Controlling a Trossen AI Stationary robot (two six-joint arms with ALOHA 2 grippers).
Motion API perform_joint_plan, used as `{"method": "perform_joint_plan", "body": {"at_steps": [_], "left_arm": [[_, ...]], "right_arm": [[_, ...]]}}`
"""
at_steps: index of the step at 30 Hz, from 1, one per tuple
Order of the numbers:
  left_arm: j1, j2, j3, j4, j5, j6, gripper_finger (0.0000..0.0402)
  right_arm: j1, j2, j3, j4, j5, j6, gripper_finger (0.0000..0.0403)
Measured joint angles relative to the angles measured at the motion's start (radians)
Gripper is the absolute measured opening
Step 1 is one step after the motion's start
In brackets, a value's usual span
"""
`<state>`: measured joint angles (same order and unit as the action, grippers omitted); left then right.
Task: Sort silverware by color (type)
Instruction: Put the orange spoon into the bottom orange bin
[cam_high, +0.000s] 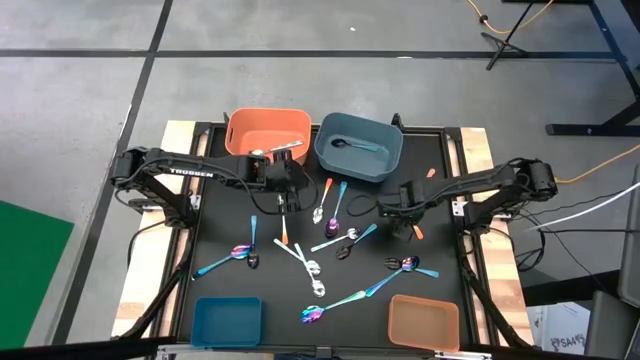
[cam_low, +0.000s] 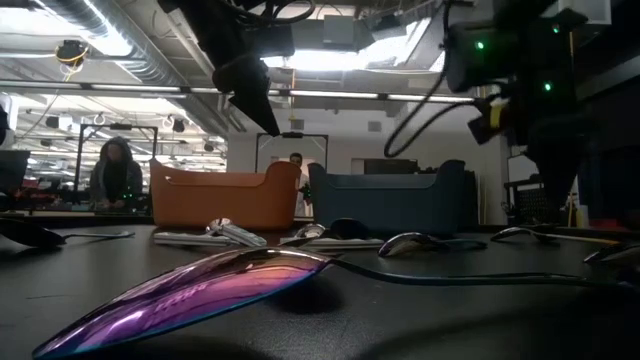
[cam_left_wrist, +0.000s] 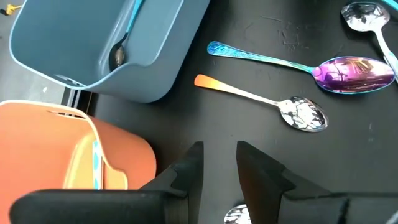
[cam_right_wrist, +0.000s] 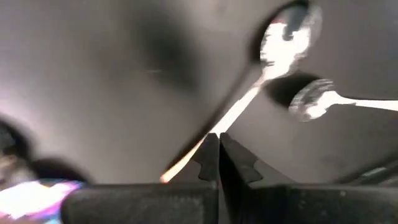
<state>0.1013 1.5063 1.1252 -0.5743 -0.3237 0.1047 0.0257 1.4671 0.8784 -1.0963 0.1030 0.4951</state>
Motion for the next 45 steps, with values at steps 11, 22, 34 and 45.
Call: {"method": "perform_joint_plan", "body": {"at_steps": [11,22,34,45], "left_arm": [[0.000,0.000,0.000,0.001,0.000,-0.001,0.0090],[0.000,0.000,0.000,0.003,0.000,-0.001,0.0090],[0.000,0.000,0.000,0.003,0.000,-0.001,0.0090],[0.000,0.001,0.000,0.003,0.000,-0.030,0.0090]], "right_arm": [[0.000,0.000,-0.108,0.164,0.024,0.010,0.0000],[0.000,0.000,-0.129,0.181,0.059,0.032,0.0000],[0.000,0.000,-0.129,0.188,-0.007,0.084,0.0000],[0.000,0.000,-0.129,0.179,0.025,0.129,0.0054]]}}
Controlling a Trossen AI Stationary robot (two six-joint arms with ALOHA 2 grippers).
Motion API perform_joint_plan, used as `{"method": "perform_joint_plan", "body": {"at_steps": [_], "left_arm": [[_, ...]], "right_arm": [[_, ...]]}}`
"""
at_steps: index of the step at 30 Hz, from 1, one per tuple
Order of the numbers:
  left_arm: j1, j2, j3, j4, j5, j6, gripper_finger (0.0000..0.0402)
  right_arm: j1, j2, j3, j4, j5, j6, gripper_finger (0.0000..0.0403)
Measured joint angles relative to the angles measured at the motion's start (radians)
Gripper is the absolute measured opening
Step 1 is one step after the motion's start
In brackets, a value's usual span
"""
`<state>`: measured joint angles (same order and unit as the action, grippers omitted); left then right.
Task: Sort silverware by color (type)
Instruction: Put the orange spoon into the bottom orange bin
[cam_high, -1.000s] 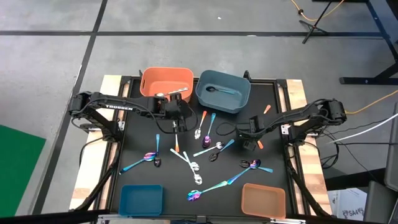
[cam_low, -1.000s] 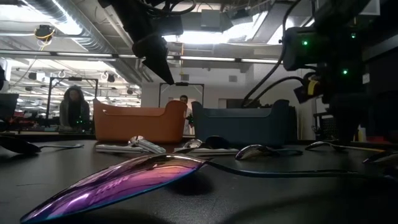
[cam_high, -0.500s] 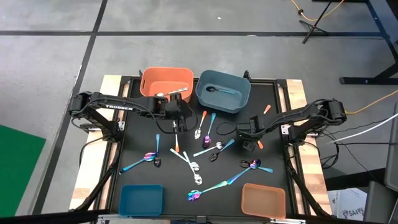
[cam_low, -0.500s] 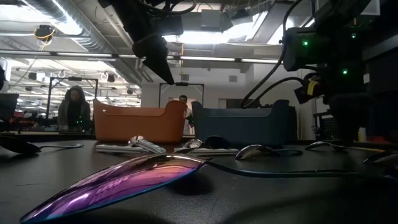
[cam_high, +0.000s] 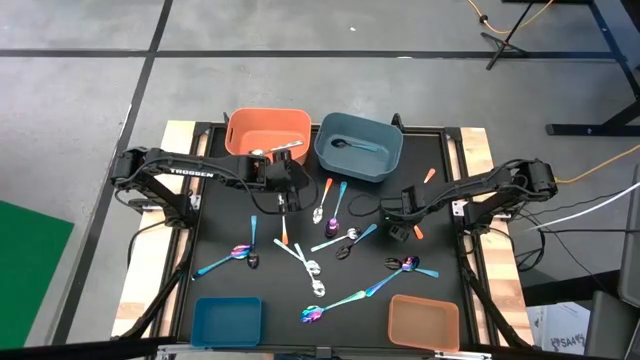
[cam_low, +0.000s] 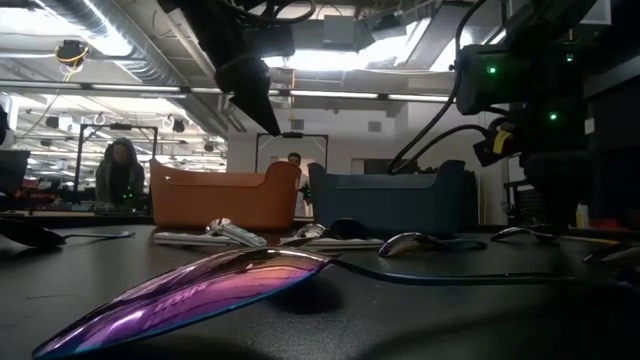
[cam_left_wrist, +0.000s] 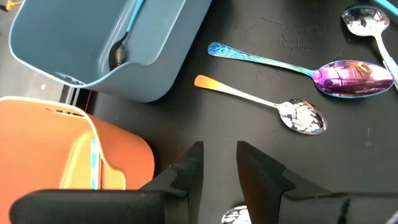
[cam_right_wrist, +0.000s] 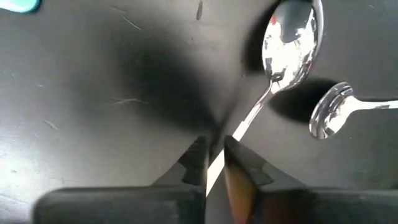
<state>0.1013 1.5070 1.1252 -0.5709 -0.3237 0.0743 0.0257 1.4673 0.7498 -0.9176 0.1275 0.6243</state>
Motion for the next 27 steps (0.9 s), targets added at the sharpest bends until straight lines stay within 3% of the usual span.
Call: {"method": "perform_joint_plan", "body": {"at_steps": [9,27], "left_arm": [[0.000,0.000,0.000,0.000,0.000,-0.020,0.0090],[0.000,0.000,0.000,0.000,0.000,-0.020,0.0090]], "right_arm": [[0.000,0.000,0.000,0.000,0.109,0.000,0.0118],[0.001,-0.004,-0.115,0.100,0.113,-0.002,0.0122]]}}
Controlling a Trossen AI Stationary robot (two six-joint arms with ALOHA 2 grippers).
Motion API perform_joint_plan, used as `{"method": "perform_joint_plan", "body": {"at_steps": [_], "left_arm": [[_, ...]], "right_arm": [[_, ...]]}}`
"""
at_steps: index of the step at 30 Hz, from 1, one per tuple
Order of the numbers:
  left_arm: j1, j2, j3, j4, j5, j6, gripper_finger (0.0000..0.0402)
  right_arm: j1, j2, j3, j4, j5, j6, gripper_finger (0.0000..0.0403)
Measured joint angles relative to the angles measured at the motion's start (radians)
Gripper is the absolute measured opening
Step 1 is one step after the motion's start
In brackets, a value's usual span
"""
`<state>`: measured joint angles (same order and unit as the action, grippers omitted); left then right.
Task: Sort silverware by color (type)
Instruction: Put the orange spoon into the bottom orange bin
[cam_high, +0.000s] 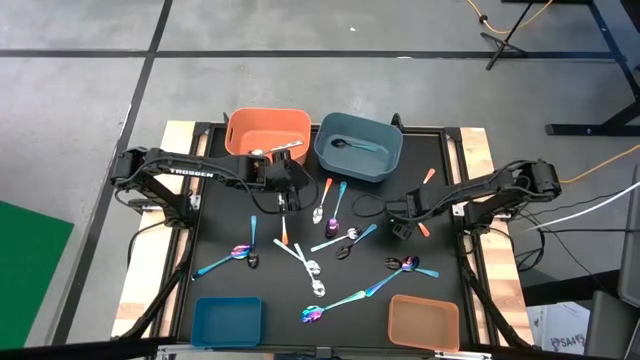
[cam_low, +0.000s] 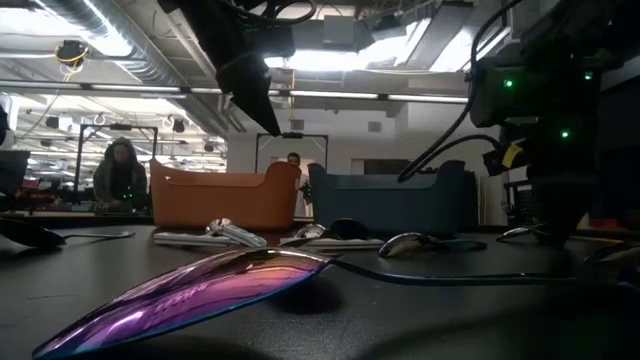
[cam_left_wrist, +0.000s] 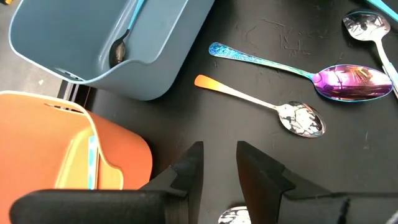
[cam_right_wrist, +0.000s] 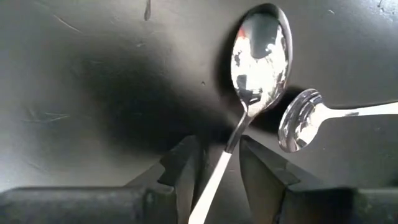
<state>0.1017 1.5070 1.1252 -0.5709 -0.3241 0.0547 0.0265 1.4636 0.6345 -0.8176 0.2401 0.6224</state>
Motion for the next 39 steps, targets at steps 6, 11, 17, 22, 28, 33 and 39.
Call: {"method": "perform_joint_plan", "body": {"at_steps": [6,11,17,22,28,33,39], "left_arm": [[0.000,0.000,0.000,0.000,0.000,0.000,0.0090],[0.000,0.000,0.000,0.000,0.000,-0.002,0.0090],[0.000,0.000,0.000,0.005,0.000,-0.002,0.0090],[0.000,0.000,0.000,0.005,0.000,-0.003,0.0090],[0.000,0.000,0.000,0.005,0.000,-0.027,0.0090],[-0.002,0.000,0.000,0.005,0.000,-0.049,0.0090],[-0.007,0.000,0.000,0.004,0.001,-0.049,0.0090]], "right_arm": [[0.000,0.001,-0.002,0.011,-0.012,0.000,0.0082],[0.000,0.002,-0.002,0.019,-0.016,-0.001,0.0023],[0.000,0.003,0.008,0.014,-0.016,-0.002,0.0010],[-0.001,0.006,0.037,-0.005,-0.022,-0.053,0.0004],[-0.001,0.007,0.113,-0.048,-0.051,-0.082,0.0002],[-0.001,0.007,0.178,-0.066,-0.110,-0.160,0.0001],[0.013,0.007,0.269,-0.161,-0.209,-0.210,0.0001]]}}
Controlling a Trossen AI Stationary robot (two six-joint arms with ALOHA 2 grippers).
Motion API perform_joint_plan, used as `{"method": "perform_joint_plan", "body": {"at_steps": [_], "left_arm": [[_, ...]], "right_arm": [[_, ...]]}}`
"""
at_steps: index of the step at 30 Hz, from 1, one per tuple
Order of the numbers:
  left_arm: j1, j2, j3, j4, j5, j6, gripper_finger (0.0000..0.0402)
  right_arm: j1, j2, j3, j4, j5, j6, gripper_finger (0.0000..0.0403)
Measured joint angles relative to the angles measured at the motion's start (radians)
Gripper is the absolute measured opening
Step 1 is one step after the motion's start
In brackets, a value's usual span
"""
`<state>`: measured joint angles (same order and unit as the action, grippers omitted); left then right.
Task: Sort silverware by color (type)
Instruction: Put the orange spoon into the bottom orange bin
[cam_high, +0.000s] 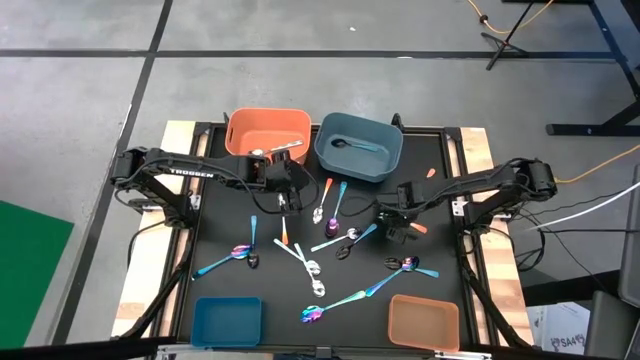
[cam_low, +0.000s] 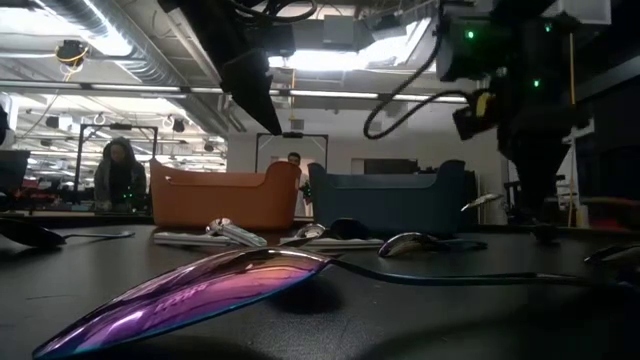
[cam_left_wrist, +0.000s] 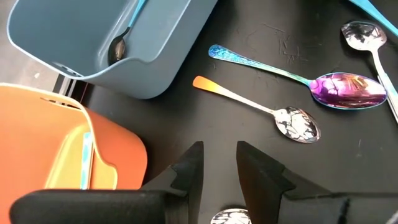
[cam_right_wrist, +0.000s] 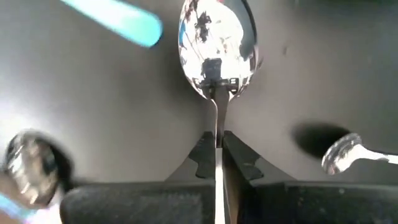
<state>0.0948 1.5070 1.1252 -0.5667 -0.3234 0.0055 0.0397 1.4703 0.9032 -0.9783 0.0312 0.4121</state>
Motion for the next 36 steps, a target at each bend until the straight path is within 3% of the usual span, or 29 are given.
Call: {"method": "perform_joint_plan", "body": {"at_steps": [11,17,21,25,31,36], "left_arm": [[0.000,0.000,0.000,0.000,0.000,0.000,0.0090],[0.000,0.000,0.000,0.000,0.000,0.003,0.0090],[0.000,0.000,0.000,0.000,0.000,0.004,0.0090],[0.000,0.000,0.000,0.000,0.000,0.004,0.0090],[0.000,0.000,0.000,0.000,0.000,0.003,0.0090],[0.000,0.000,0.000,0.000,0.000,0.003,0.0090]], "right_arm": [[0.199,-0.002,0.157,-0.156,-0.069,-0.029,0.0000],[0.338,-0.002,0.175,-0.183,-0.080,-0.028,0.0000],[0.446,-0.002,0.176,-0.181,-0.145,-0.016,0.0000],[0.554,-0.002,0.176,-0.179,-0.182,0.061,0.0000],[0.699,-0.002,0.176,-0.168,-0.149,0.220,0.0000],[0.791,-0.002,0.200,-0.167,-0.145,0.238,0.0000]]}}
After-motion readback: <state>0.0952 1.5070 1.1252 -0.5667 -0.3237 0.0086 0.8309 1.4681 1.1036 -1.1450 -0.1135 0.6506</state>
